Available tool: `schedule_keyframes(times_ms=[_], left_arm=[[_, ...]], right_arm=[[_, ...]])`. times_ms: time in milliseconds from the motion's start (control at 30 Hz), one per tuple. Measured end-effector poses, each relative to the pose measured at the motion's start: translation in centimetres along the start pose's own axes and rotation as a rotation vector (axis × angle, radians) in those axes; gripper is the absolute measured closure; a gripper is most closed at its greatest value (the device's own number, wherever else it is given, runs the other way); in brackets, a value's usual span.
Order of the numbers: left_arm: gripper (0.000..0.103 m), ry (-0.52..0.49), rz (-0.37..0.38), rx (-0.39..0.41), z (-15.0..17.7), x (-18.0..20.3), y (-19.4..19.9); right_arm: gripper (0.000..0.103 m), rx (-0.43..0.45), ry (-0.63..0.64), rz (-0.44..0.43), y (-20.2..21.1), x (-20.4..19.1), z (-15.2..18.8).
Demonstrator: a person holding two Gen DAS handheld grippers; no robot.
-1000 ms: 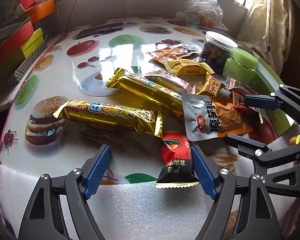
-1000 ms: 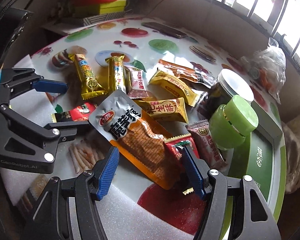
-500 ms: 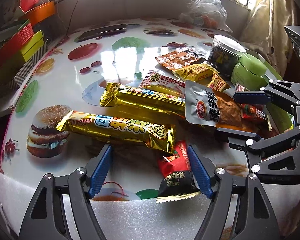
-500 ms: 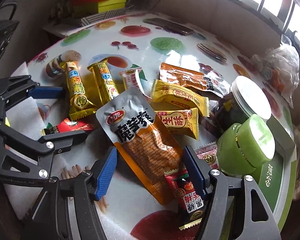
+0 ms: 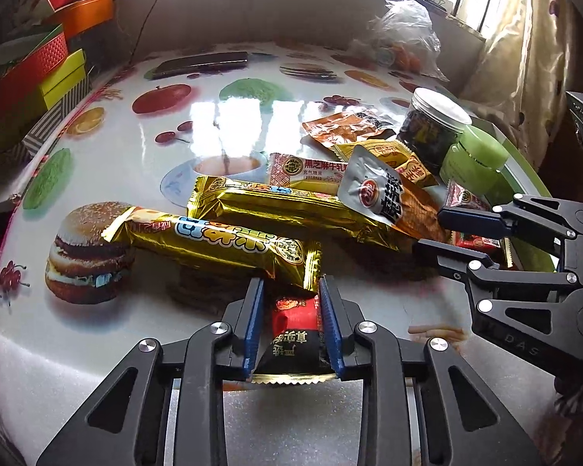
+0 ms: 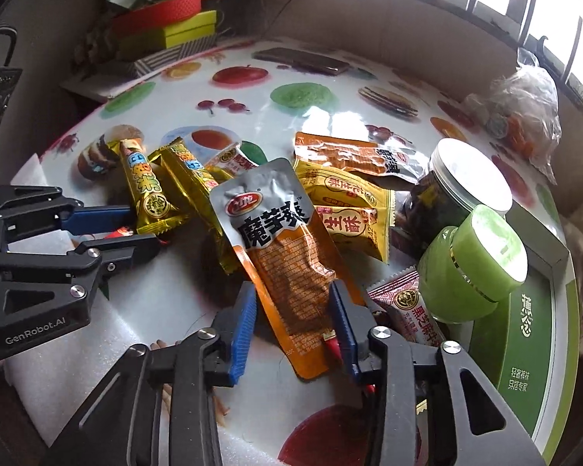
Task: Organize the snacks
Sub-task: 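Close left gripper on red-black sweet while right gripper grasps orange spicy-strip pouch, then lift both held snacks and carry them over the green gift box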
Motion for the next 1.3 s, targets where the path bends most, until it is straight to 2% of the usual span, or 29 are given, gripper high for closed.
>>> schedule_keyframes(times_ms=[100, 167, 267, 367, 433, 500, 567, 600, 667, 733, 800, 867, 1033, 1200, 1300], left_arm=[[0.075, 0.011, 0.004, 0.014, 0.0, 0.0, 0.4], [0.076, 0.018, 0.007, 0.024, 0.0, -0.1, 0.6], [0.076, 0.023, 0.017, 0.031, 0.2, -0.1, 0.8], [0.076, 0.037, 0.022, 0.030, 0.5, -0.5, 0.9], [0.076, 0.045, 0.017, 0.030, 0.6, -0.8, 1.0], [0.076, 0.051, 0.016, 0.029, 0.6, -1.1, 1.0], [0.076, 0.058, 0.015, 0.026, 0.7, -1.4, 1.0], [0.076, 0.063, 0.010, 0.023, 0.8, -1.6, 1.0], [0.076, 0.072, 0.008, 0.020, 1.0, -1.9, 1.0], [0.076, 0.078, 0.001, 0.012, 1.2, -2.2, 0.8], [0.076, 0.080, 0.004, 0.010, 1.2, -2.3, 0.8], [0.076, 0.079, 0.006, 0.008, 1.2, -2.3, 0.7], [0.075, 0.083, 0.015, 0.009, 1.3, -2.5, 0.7], [0.075, 0.076, 0.010, 0.014, 1.2, -2.4, 0.8], [0.076, 0.074, 0.014, 0.024, 1.1, -2.3, 1.1]], right_arm=[[0.085, 0.011, -0.006, -0.009, 0.2, -0.4, 0.2], [0.101, 0.010, -0.027, -0.033, 0.2, -0.5, 0.3], [0.102, 0.017, -0.057, -0.025, 0.0, -0.3, 0.5], [0.102, 0.014, -0.079, -0.088, 0.3, -0.3, 0.4], [0.100, 0.045, -0.095, -0.095, 1.0, 0.0, -0.1], [0.093, 0.045, -0.084, -0.091, 1.1, 0.1, -0.4], [0.077, 0.057, -0.070, -0.043, 1.1, 0.5, -0.8], [0.073, 0.052, -0.058, -0.040, 0.9, 0.5, -0.9], [0.053, 0.028, -0.046, -0.043, 0.4, 0.7, -1.0], [0.045, 0.020, -0.040, -0.033, -0.1, 1.0, -1.2], [0.045, -0.002, -0.039, -0.029, -0.8, 1.2, -1.4], [0.039, -0.014, -0.024, -0.016, -1.4, 1.2, -1.7], [0.039, -0.045, -0.050, -0.022, -2.4, 1.3, -2.1], [0.051, -0.017, -0.078, -0.009, -2.0, 1.1, -1.7], [0.054, -0.005, -0.091, -0.009, -1.7, 1.0, -1.6]])
Point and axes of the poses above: each gripper's, at about its wrist camera, not at the fingertips, and y roughly against the way its jaws point, x to its right, z to its underside, the point moved 4 cm from there along -y, roughly the way its jaws point, and after that the axes turned 13 degrees about -y, right-handed, at the moved point
